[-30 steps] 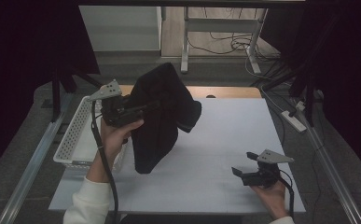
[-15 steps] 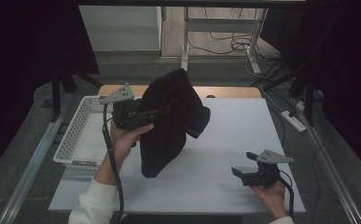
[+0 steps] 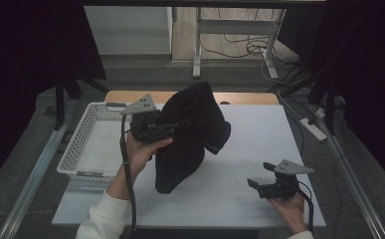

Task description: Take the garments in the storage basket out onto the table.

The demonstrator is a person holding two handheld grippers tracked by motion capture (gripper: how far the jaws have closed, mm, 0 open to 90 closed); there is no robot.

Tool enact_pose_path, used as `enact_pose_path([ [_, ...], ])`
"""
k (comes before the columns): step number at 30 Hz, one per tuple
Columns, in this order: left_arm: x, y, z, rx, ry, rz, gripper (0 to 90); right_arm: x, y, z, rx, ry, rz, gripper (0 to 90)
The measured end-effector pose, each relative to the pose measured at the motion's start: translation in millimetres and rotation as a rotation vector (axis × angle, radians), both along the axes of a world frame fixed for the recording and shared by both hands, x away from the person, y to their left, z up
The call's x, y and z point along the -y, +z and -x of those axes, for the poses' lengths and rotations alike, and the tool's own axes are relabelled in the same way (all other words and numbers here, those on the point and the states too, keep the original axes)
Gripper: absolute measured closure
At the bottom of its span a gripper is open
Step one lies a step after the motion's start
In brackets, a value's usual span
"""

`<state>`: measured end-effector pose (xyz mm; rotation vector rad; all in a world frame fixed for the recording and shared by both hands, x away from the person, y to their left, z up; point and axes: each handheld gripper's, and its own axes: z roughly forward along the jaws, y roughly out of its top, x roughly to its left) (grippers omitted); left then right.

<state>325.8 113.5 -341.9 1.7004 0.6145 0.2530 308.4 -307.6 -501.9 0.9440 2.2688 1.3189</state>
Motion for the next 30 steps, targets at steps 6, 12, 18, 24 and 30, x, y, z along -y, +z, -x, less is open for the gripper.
enact_pose_path([
  [6, 9.9, -5.4, 4.8, -0.029, -0.03, -0.005, 60.9, 0.9, 0.7, 0.5, -0.002, 0.001, 0.001, 8.8],
  [12, 18.2, -16.0, 6.3, -0.067, -0.032, -0.031, 60.8, 1.5, 1.1, 1.4, 0.002, -0.003, -0.004, 8.8],
  [18, 25.1, -29.5, -0.7, -0.1, -0.022, -0.066, 60.8, 1.9, 1.1, 1.5, 0.004, -0.004, -0.004, 8.8],
  [24, 35.0, -47.2, -9.2, -0.143, -0.017, -0.119, 60.5, 1.5, 0.7, 1.5, 0.002, -0.003, 0.002, 8.8],
  [30, 43.1, -63.5, -18.2, -0.183, -0.015, -0.16, 60.2, 2.1, 0.6, 1.5, 0.003, -0.003, 0.001, 8.8],
])
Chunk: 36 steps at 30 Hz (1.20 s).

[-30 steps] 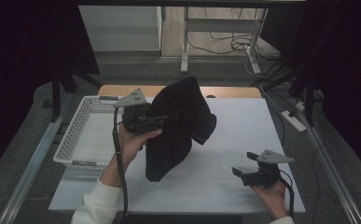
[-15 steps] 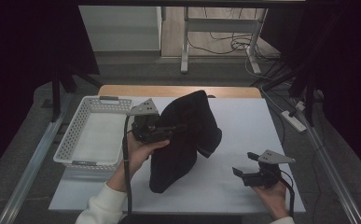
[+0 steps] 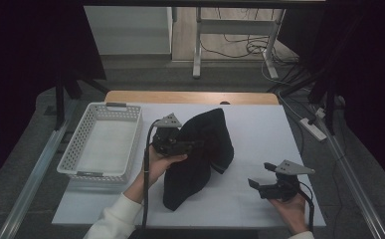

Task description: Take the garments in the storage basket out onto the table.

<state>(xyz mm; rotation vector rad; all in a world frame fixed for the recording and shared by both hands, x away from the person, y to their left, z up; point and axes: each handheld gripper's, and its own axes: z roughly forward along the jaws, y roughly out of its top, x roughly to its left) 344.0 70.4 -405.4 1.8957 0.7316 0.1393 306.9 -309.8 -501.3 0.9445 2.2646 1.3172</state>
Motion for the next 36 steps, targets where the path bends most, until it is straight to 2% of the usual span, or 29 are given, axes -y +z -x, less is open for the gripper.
enact_pose_path([
  [4, 5.6, -10.6, -4.1, -0.024, -0.003, -0.033, 59.7, 0.0, 0.1, 0.2, 0.001, 0.0, 0.001, 8.8],
  [15, 13.8, -35.7, -15.3, -0.068, 0.005, -0.074, 57.3, -0.1, -0.4, 0.1, -0.005, 0.001, 0.005, 8.8],
  [19, 18.0, -48.2, -20.0, -0.085, 0.005, -0.123, 56.3, -0.5, -0.8, 0.0, -0.004, -0.001, 0.006, 8.8],
  [24, 22.2, -61.1, -23.8, -0.104, -0.003, -0.14, 55.7, -0.6, -0.8, 0.0, -0.005, -0.001, 0.007, 8.8],
  [30, 24.4, -72.1, -26.9, -0.13, -0.005, -0.132, 55.3, -0.6, -1.0, -0.1, -0.005, 0.0, 0.007, 8.8],
  [36, 27.0, -72.8, -26.4, -0.128, -0.011, -0.143, 53.9, -0.2, -0.8, -0.2, -0.006, -0.003, 0.006, 8.7],
])
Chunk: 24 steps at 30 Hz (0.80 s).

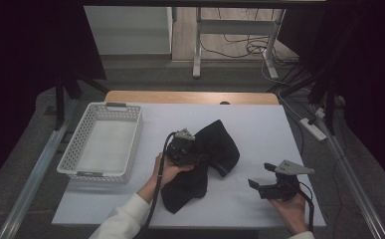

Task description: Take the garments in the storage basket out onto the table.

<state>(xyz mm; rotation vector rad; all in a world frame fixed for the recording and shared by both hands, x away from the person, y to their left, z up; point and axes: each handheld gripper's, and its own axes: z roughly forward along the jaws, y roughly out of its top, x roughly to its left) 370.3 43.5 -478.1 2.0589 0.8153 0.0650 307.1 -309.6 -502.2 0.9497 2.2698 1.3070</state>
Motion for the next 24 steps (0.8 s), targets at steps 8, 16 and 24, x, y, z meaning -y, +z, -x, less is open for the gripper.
enact_pose_path([
  [8, 0.2, 1.1, -0.6, -0.004, -0.01, 0.008, 48.9, 0.4, -0.4, -0.9, -0.001, -0.003, -0.003, 8.8],
  [16, -6.3, 16.2, 5.0, 0.075, 0.044, 0.06, 14.1, 1.0, -0.5, -1.8, -0.007, -0.011, -0.009, 8.8],
  [24, -19.4, 40.1, 13.7, 0.13, 0.069, 0.092, 12.9, 0.1, 0.0, 1.1, -0.005, -0.01, -0.004, 8.8],
])
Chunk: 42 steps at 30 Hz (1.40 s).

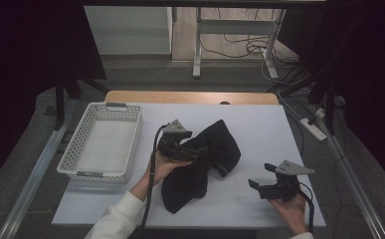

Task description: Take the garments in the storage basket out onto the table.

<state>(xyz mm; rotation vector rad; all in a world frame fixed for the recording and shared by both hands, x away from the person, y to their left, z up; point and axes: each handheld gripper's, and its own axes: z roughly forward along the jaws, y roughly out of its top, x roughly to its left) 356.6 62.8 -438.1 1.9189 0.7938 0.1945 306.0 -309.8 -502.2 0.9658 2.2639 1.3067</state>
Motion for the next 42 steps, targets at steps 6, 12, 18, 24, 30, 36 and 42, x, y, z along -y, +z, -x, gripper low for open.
enact_pose_path([
  [6, -6.5, 6.8, 1.9, 0.002, 0.008, 0.001, 13.1, 0.7, 0.2, -1.9, 0.004, -0.004, -0.007, 8.9],
  [12, -11.9, 13.0, 3.5, 0.008, 0.011, 0.003, 14.7, 2.2, 0.0, -2.5, 0.001, 0.0, -0.011, 8.9],
  [18, -15.0, 16.7, 11.7, 0.042, 0.046, -0.057, 15.5, 5.0, 0.9, -2.2, -0.008, -0.002, -0.06, 9.0],
  [24, -35.0, 13.9, 31.6, 0.053, 0.084, -0.077, 16.3, 5.6, 0.6, -2.5, -0.007, 0.0, -0.05, 9.0],
  [30, -51.0, 12.7, 41.9, 0.061, 0.11, -0.055, 17.0, 5.3, 0.7, -1.9, -0.005, 0.001, -0.049, 9.0],
  [36, -58.4, 7.9, 52.8, 0.077, 0.132, -0.061, 18.1, 5.4, 0.8, -2.0, -0.004, 0.001, -0.049, 9.0],
  [42, -71.3, -1.6, 67.6, 0.064, 0.141, -0.087, 17.4, 4.7, 0.9, -1.2, 0.002, 0.0, -0.041, 9.0],
])
